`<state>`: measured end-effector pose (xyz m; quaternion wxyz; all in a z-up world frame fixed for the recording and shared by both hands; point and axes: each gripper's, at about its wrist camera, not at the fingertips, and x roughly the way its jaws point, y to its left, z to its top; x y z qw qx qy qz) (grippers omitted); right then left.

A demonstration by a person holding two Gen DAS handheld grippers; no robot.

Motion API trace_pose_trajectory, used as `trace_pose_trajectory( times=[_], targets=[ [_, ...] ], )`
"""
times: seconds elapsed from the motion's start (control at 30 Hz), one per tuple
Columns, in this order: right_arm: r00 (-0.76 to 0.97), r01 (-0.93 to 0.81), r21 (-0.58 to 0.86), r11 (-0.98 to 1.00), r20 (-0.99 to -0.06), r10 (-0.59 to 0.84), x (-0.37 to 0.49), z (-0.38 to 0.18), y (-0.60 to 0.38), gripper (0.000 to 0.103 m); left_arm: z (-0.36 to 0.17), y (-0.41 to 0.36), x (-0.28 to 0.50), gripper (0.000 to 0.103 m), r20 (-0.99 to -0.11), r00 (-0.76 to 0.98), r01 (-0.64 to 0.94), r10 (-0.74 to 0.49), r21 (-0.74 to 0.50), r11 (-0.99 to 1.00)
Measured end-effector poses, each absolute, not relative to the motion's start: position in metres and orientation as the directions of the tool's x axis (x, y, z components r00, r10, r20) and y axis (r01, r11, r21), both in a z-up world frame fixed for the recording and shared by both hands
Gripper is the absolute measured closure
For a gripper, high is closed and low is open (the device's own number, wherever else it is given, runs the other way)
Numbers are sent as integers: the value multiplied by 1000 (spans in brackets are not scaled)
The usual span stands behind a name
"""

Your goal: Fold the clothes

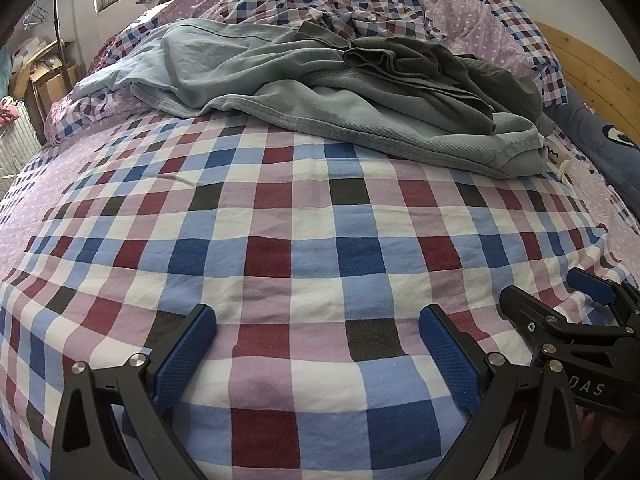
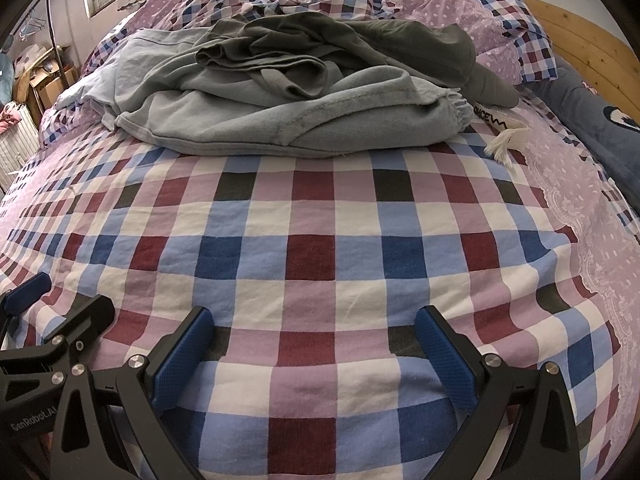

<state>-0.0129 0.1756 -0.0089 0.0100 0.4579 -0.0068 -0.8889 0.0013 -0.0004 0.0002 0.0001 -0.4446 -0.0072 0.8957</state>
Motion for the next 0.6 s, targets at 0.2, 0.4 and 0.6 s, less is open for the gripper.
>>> trace_pose_trajectory(
  times=[0.2, 0.4, 0.6],
  targets=[
    [-581, 12, 29, -999, -814, -31, -14, -9, 175, 0, 6, -2, 3, 0, -787, -616, 0, 23, -29, -1000],
    [-581, 37, 52, -998, -811, -64, -16, -6, 177, 0, 17, -7, 8, 1, -760, -646, -22, 67, -70, -997],
    [-601, 38, 122, -992, -790, -121, -15, 2, 185, 0, 28, -11, 13, 1, -730, -674, -45, 111, -109, -993]
  ],
)
